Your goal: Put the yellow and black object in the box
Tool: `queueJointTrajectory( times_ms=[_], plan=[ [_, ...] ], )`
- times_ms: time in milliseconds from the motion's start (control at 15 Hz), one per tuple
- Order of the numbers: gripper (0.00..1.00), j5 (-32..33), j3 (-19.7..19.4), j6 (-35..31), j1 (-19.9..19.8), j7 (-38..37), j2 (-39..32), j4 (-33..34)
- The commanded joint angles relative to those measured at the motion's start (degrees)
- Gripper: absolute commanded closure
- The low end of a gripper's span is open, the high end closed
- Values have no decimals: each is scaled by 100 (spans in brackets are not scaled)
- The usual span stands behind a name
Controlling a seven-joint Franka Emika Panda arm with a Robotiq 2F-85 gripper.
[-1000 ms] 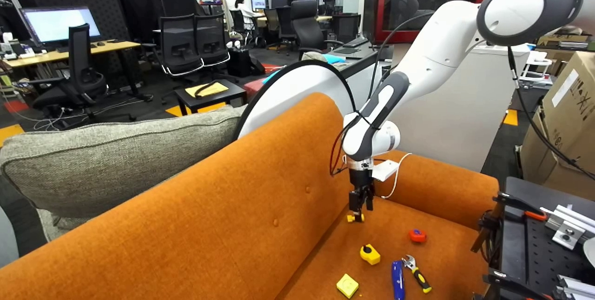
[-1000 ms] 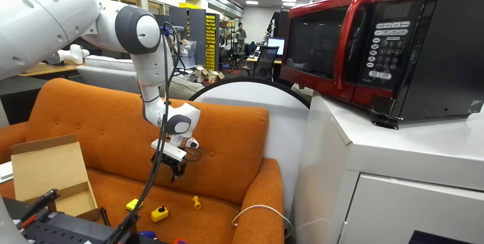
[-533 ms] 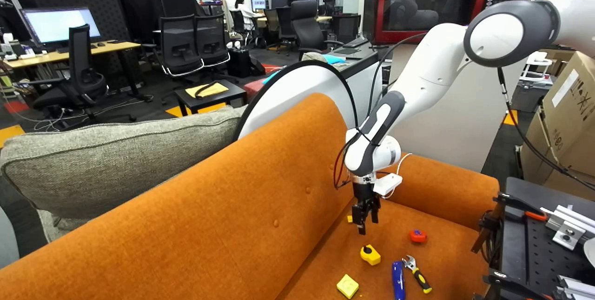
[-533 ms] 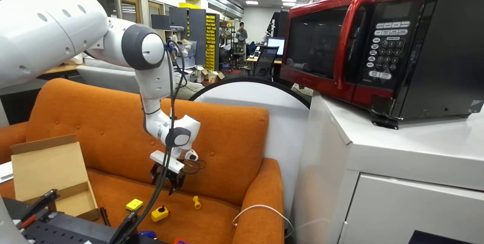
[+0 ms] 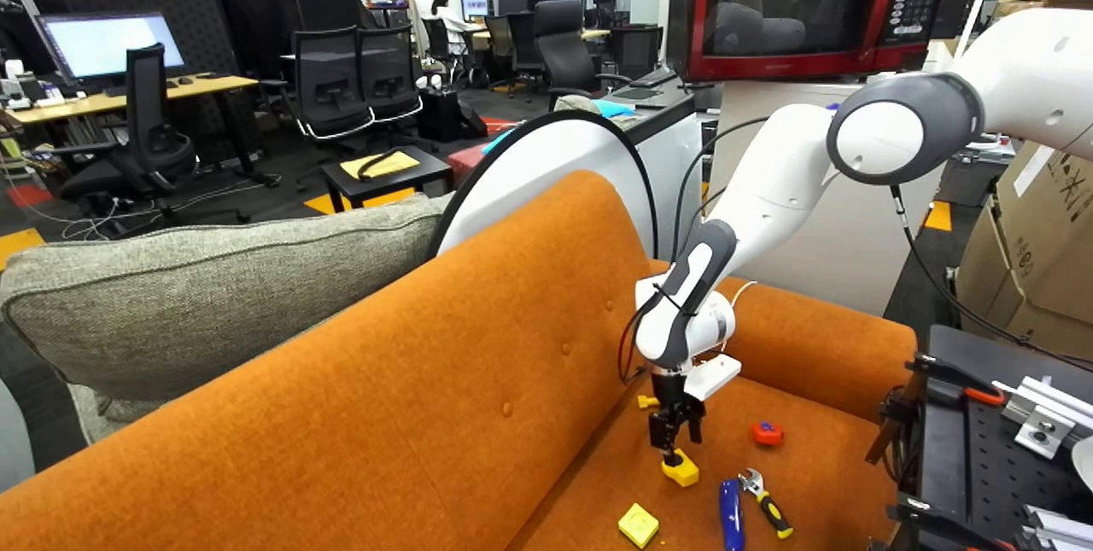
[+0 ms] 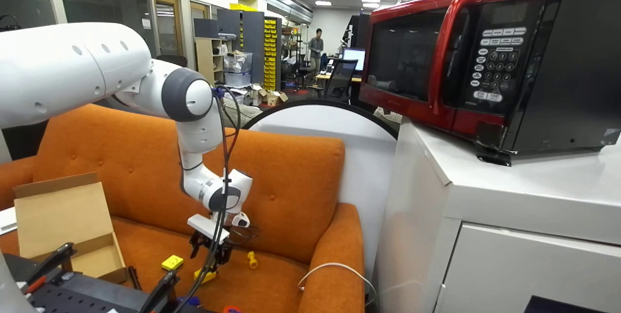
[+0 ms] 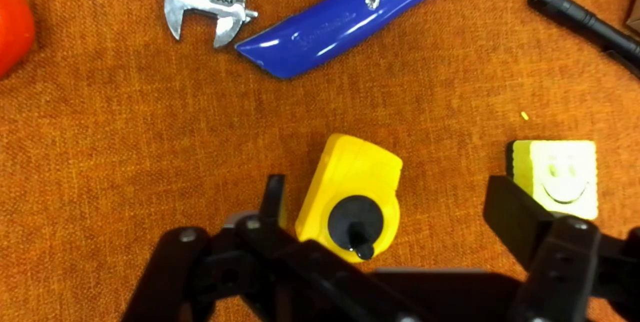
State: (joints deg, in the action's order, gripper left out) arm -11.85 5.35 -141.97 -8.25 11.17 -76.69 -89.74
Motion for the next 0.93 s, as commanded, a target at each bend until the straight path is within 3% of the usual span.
queueJointTrajectory(
  times_ms=[0,533,867],
  plan=[
    [0,109,49,11,-61,-63,-21,39],
    [0,88,94,87,-100,-44,-106,163],
    [0,38,38,-283,12,-304,-304,333]
  ],
)
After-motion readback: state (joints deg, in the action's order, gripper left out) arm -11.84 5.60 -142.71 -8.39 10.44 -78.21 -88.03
